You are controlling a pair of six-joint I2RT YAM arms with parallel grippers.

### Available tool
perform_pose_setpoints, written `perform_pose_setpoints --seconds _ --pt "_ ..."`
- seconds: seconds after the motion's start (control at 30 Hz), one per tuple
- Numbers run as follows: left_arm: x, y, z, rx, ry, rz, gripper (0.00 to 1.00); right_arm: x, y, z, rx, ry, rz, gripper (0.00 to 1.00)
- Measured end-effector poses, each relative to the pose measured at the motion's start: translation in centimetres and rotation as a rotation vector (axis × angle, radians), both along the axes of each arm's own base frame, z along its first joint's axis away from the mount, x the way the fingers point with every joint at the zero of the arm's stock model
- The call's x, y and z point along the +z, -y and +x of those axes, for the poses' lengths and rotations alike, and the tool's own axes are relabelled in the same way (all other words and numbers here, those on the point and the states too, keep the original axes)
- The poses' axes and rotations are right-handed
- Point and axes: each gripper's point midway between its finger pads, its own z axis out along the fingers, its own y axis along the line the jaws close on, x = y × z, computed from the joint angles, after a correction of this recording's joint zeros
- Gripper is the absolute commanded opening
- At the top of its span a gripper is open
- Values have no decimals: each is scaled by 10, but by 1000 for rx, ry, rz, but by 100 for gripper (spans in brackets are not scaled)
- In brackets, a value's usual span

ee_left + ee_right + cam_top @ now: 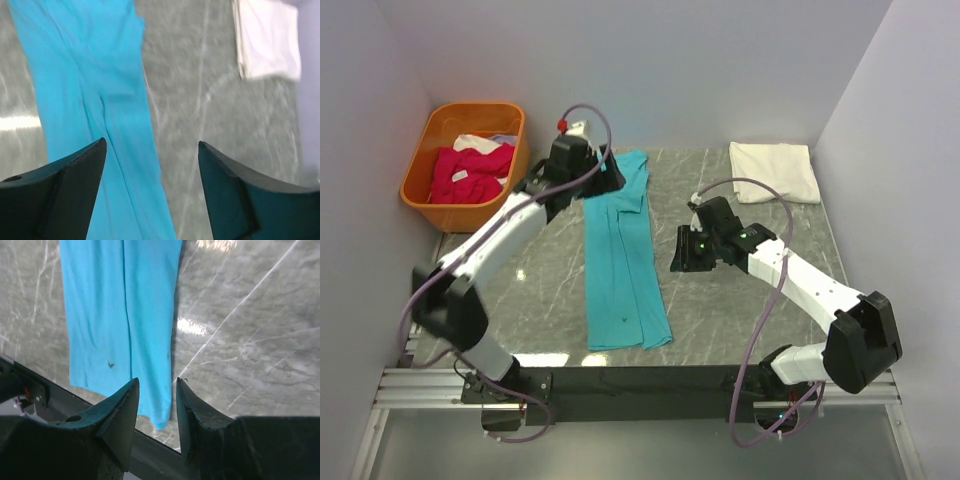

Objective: Fold and stack the t-shirts
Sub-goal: Fold the tshirt

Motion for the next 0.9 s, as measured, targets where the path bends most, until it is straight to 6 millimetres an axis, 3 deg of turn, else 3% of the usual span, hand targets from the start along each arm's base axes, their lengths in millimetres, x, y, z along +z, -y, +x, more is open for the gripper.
perform_pose_setpoints --seconds 0.07,0.13,0.33,0.43,0.47,0.57,0.73,0.9 --pt "2 1 -39 -30 -3 -4 74 -7 1 -5 6 -17 -6 42" --pt "-12 2 -77 -60 -47 0 71 -12 3 -9 7 -27 -13 42" --pt "-87 18 -175 -152 -289 67 61 -32 17 -14 -25 -63 -49 41" --pt "-110 34 -215 -216 -384 98 57 -33 19 -14 -32 -62 -47 41" --pt "-114 39 -224 -235 -404 103 51 -32 19 -14 -32 -59 -45 41" --pt "-133 55 -246 -284 -462 141 44 -30 19 -13 -31 -51 -40 41" --pt "-172 60 -267 -316 -570 257 41 -29 18 -13 -30 -48 -38 41" --pt "-187 67 -275 -335 -614 316 41 -27 19 -13 -28 -41 -35 41"
